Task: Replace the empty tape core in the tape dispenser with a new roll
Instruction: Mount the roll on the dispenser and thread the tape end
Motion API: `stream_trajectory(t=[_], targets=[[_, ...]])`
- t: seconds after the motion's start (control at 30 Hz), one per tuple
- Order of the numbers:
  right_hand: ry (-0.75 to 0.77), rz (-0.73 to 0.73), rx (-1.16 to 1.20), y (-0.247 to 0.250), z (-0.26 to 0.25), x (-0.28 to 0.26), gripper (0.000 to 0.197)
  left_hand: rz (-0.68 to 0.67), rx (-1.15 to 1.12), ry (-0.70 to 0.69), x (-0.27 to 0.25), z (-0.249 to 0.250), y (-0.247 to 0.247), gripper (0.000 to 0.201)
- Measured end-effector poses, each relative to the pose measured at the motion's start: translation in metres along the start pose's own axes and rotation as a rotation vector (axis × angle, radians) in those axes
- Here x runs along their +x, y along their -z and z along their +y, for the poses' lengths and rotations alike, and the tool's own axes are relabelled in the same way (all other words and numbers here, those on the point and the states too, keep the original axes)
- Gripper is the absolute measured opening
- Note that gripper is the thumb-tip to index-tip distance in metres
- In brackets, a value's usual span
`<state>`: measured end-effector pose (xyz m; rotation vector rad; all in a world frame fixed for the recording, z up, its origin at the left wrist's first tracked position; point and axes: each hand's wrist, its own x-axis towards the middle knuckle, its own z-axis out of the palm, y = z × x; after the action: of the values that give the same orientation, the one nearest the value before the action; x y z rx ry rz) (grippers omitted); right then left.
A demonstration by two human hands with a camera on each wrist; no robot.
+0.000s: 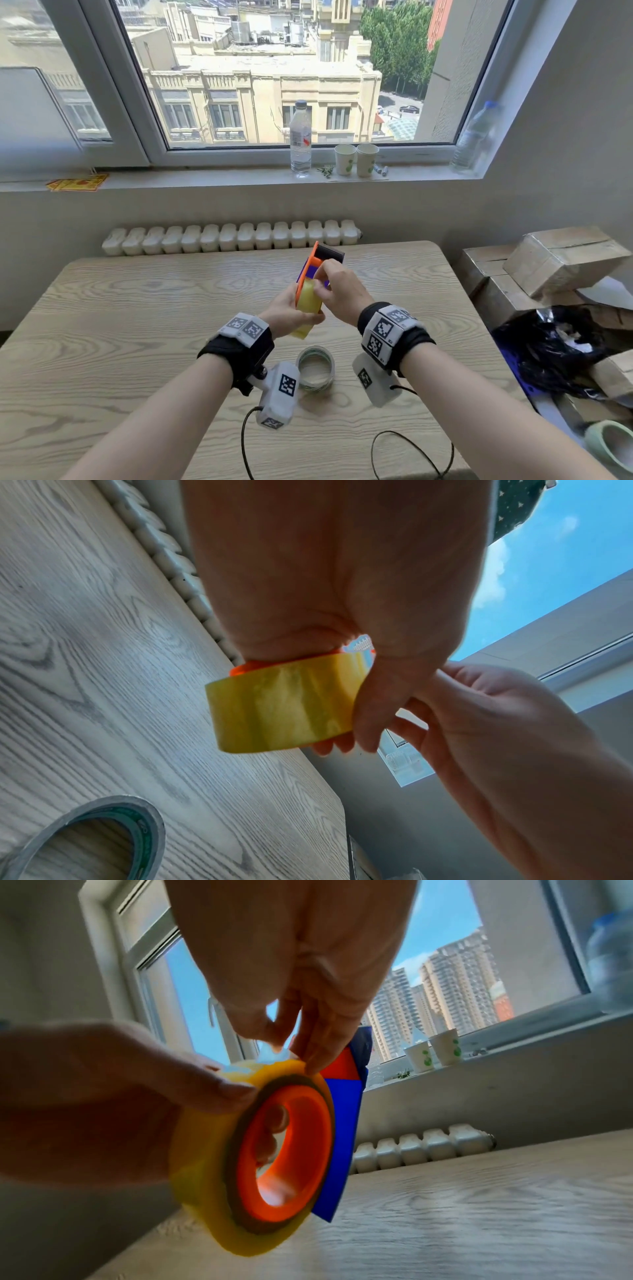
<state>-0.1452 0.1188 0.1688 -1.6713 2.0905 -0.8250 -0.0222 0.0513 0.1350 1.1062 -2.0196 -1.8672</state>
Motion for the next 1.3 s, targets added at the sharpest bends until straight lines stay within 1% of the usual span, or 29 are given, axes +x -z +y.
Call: stream_trajectory(t=[0.27, 0.5, 0.57, 0.67, 0.77, 0.8, 0.93, 1.0, 1.07, 1.1, 1.17, 1.3], targets=[[-0.088, -0.007, 0.036, 0.007, 0.001, 0.005, 0.013, 0.010, 0.009, -0.009, -0.004, 0.002, -0.002, 0.050], [-0.042, -0.008, 0.033, 0.019, -0.006, 0.012, 0.010, 0.079, -0.022, 0.034, -0.002, 0.006, 0.003, 0.035], [-0.050, -0.001, 0.043, 0.020, -0.006, 0.014, 0.010, 0.070, -0.036, 0.035, -0.002, 0.008, 0.005, 0.031], [-0.075, 0.010, 0.056, 0.021, -0.004, 0.015, 0.010, 0.032, -0.041, 0.039, -0.004, 0.011, 0.006, 0.032], [-0.089, -0.011, 0.054, 0.020, -0.006, 0.015, 0.011, 0.042, 0.002, 0.024, -0.005, 0.011, 0.003, 0.009], [-0.087, -0.012, 0.054, 0.021, -0.006, 0.015, 0.012, 0.049, 0.013, 0.016, -0.005, 0.010, 0.002, 0.008], [-0.094, 0.004, 0.093, 0.024, -0.003, 0.020, 0.011, 0.089, -0.019, 0.028, -0.003, 0.006, 0.001, 0.021], [-0.110, 0.007, 0.101, 0.026, -0.003, 0.021, 0.010, 0.086, -0.033, 0.027, -0.003, 0.006, 0.001, 0.019], [-0.122, 0.021, 0.115, 0.029, -0.002, 0.022, 0.008, 0.050, -0.037, 0.035, -0.004, 0.007, 0.002, 0.011], [-0.127, 0.025, 0.122, 0.030, -0.002, 0.023, 0.006, 0.038, -0.049, 0.039, -0.003, 0.007, 0.003, 0.011], [-0.135, 0.019, 0.125, 0.032, -0.002, 0.023, 0.004, 0.029, -0.041, 0.042, 0.000, 0.006, 0.005, 0.018], [-0.125, 0.046, 0.153, 0.037, -0.002, 0.024, 0.005, 0.043, -0.001, 0.032, 0.005, 0.005, 0.004, 0.016]])
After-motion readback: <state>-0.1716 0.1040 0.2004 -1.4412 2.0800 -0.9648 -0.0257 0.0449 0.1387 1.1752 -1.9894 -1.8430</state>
